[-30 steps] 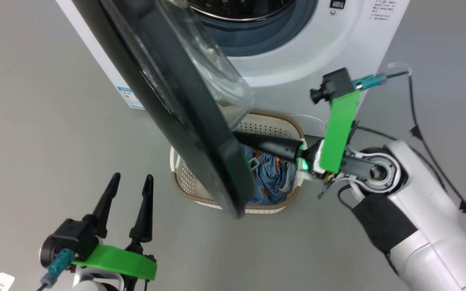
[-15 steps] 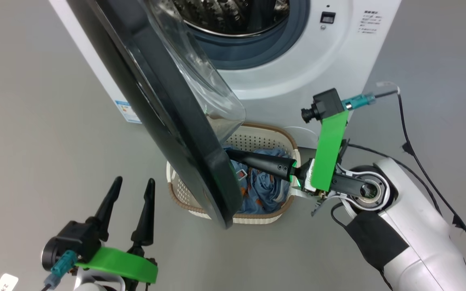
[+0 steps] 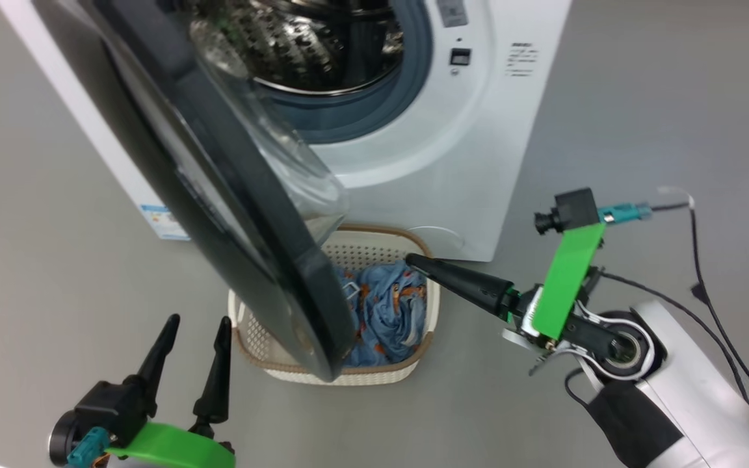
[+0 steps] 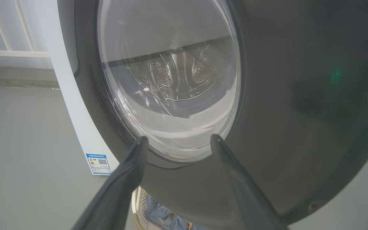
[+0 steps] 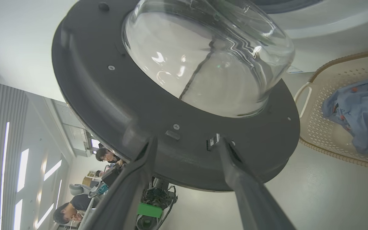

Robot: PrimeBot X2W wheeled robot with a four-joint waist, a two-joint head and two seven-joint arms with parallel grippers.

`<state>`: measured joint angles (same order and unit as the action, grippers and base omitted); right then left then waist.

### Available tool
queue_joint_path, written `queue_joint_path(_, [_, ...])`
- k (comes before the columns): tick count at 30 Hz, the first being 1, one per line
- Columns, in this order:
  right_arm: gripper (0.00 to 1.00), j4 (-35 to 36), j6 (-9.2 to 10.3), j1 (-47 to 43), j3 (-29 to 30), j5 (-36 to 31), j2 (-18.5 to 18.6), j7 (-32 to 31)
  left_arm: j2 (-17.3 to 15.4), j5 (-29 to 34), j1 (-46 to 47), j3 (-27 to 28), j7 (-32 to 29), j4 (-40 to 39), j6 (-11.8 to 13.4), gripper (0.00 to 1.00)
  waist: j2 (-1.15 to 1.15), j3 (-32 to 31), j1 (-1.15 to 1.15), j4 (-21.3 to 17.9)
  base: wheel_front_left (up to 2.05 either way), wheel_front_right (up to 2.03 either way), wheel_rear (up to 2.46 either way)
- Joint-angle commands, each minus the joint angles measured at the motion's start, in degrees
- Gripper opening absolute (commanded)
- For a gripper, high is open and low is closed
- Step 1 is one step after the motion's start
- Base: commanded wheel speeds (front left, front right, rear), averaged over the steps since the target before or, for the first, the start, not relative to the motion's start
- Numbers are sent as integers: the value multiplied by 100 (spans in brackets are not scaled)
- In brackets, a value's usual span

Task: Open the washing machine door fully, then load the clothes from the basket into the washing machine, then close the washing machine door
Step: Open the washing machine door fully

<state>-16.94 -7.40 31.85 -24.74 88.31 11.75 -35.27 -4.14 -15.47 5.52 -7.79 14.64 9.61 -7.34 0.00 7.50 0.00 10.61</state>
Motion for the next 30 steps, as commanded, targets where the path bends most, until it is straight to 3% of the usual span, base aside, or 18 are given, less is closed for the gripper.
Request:
queue_joint_path(1, [100,190,-9,-132,8,-47,0,118,-139,-45,16,232,36,-127,-14,100,0,-156,0,-216,0,0,0])
queue_joint_path(18, [100,369,-9,-1047,93,-369,852,1345,-216,-73,-412,656,36,-315,-14,100,0,-342,0,-911,0,0,0])
queue_joint_path(30, [100,52,-9,-1323,-490,-1312,1584,3602,-204,-61,-541,805,36,-357,-14,100,0,-366,0,-1006,0,0,0])
